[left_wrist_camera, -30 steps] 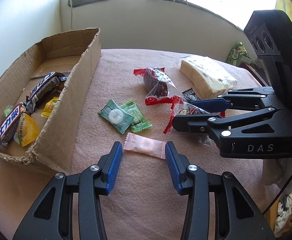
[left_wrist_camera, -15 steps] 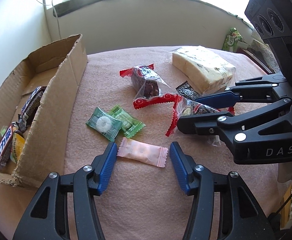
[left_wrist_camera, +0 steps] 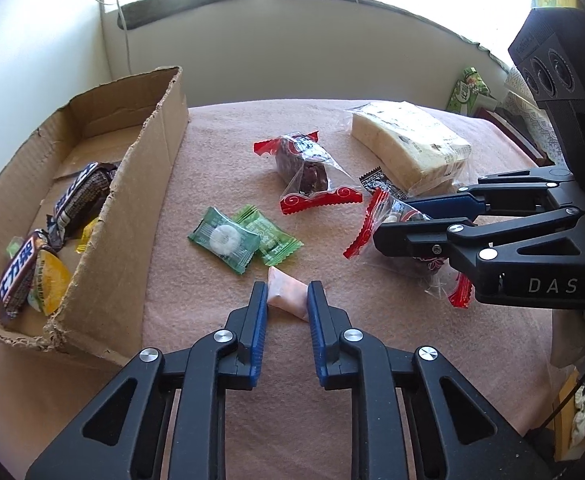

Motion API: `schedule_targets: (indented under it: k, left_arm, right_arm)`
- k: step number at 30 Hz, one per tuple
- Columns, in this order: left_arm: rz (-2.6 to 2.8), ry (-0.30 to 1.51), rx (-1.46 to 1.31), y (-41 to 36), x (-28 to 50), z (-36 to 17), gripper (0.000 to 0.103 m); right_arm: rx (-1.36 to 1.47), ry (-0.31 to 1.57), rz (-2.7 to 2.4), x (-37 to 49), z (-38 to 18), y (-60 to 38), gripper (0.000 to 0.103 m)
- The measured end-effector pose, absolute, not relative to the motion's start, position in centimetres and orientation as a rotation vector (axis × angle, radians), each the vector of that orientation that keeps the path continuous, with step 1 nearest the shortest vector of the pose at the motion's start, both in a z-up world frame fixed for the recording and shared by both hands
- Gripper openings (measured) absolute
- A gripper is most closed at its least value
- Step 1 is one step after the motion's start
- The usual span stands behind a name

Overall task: Organize snacks
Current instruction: 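Grasp the pink wrapped candy with the left gripper while the right gripper grasps a red-wrapped pastry, then carry the pink candy and red-wrapped pastry over the cardboard box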

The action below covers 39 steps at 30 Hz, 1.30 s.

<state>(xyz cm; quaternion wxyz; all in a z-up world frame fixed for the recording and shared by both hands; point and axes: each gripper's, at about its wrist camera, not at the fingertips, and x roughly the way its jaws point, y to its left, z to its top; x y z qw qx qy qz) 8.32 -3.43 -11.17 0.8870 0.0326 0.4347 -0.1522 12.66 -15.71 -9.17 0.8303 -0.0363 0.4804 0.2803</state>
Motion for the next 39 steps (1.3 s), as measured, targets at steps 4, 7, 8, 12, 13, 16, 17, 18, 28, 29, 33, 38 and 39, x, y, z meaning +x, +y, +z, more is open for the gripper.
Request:
schedule_targets:
  k: [4, 7, 8, 12, 13, 16, 17, 18, 28, 29, 33, 38, 39]
  left_arm:
    - [-0.323, 0.906, 0.058, -3.2, 8.3, -11.1, 0.018]
    - [-0.324, 0.912, 0.034, -2.8, 8.4, -11.1, 0.017]
    - [-0.323, 0.908, 0.03, -2.8, 8.3, -10.9, 0.015]
    - [-0.317, 0.887, 0.023, -2.8, 7.9, -10.4, 0.01]
    - [-0.32, 0.882, 0.031, -3.0, 7.8, -10.4, 0.01]
    - [-0.314, 0.876, 0.046, -3.4, 7.8, -10.7, 0.009]
    - [-0.312, 0.879, 0.041, -3.4, 7.9, -10.8, 0.01]
    - [-0.321, 0.883, 0.036, -3.5, 8.1, -10.8, 0.01]
    - [-0.328, 0.898, 0.064, -4.9, 8.7, -11.2, 0.004]
    - [-0.318, 0.893, 0.052, -4.6, 8.6, -11.0, 0.004]
    - [-0.313, 0.88, 0.004, -3.7, 8.3, -10.2, 0.004]
    - [-0.299, 0.858, -0.02, -2.7, 7.8, -9.1, 0.004]
    - [-0.296, 0.851, -0.024, -2.4, 7.7, -8.8, 0.004]
  right_arm:
    - [-0.091, 1.017, 0.587, 12.4, -9.1, -15.4, 0.033]
    - [-0.091, 1.013, 0.585, 12.2, -9.0, -15.2, 0.033]
    - [-0.087, 1.01, 0.582, 12.2, -9.0, -15.3, 0.033]
    - [-0.061, 0.997, 0.574, 12.1, -8.7, -15.8, 0.03]
    - [-0.059, 0.993, 0.572, 12.1, -8.7, -15.9, 0.03]
    - [-0.064, 0.995, 0.573, 12.1, -8.8, -16.0, 0.03]
    - [-0.07, 0.995, 0.567, 12.1, -8.9, -15.9, 0.03]
    - [-0.073, 0.996, 0.566, 12.1, -8.9, -15.8, 0.03]
    - [-0.047, 0.989, 0.557, 12.0, -9.1, -15.9, 0.03]
    - [-0.046, 0.987, 0.555, 12.0, -9.1, -15.9, 0.03]
    - [-0.023, 0.972, 0.549, 11.6, -8.6, -16.3, 0.029]
    - [-0.018, 0.942, 0.557, 11.1, -7.3, -16.3, 0.029]
    - [-0.019, 0.935, 0.557, 11.0, -7.0, -16.2, 0.029]
